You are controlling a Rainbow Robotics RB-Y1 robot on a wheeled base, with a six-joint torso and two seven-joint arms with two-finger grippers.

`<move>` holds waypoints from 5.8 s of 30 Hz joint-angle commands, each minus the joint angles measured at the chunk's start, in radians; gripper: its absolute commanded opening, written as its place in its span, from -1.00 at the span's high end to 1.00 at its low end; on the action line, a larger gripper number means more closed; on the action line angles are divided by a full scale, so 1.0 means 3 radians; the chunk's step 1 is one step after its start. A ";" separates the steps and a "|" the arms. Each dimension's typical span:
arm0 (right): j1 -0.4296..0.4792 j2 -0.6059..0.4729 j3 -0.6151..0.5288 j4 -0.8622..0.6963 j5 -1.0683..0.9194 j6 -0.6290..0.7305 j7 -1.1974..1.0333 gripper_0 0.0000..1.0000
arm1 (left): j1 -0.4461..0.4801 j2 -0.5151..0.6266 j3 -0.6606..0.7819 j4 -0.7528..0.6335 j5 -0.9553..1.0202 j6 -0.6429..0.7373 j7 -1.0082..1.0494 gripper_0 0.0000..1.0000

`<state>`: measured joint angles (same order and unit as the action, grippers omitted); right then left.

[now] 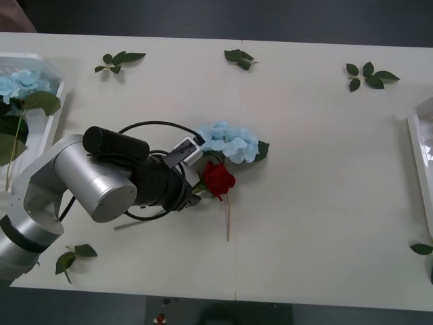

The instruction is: Put the red flowers into the right box and the blue flowers into the left box

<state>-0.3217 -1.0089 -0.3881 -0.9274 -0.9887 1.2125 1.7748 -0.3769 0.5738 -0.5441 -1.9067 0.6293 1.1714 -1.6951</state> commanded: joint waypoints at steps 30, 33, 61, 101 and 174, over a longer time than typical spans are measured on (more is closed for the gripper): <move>-0.0037 0.0182 -0.0148 -0.0912 -0.0207 0.0775 0.0455 -1.00 | -0.0247 -0.0179 -0.0482 0.0598 -0.0395 -0.0397 -0.0087 -1.00; -0.0037 0.0295 -0.0286 -0.1015 -0.0233 0.0883 0.0690 -1.00 | -0.0247 -0.0215 -0.0513 0.0644 -0.0436 -0.0433 -0.0082 -1.00; -0.0175 0.0760 -0.0486 -0.1787 -0.1255 0.1875 0.2756 -1.00 | -0.0247 -0.0271 -0.0569 0.0792 -0.0456 -0.0479 -0.0031 0.42; -0.0528 0.1001 -0.0685 -0.1781 -0.1746 0.2358 0.3102 -1.00 | -0.0359 0.0076 -0.0574 -0.0798 0.0157 -0.0510 0.1688 1.00; -0.1218 0.1527 -0.0112 -0.1608 -0.2810 0.1798 0.0532 -1.00 | -0.2124 -0.1094 -0.0574 0.0138 -0.2768 -0.0908 0.6663 1.00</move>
<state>-0.6554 -0.5477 -0.4233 -1.3971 -1.8358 1.7585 1.9775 -0.9827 0.2466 -0.7065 -1.8459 -0.1952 0.9114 0.2864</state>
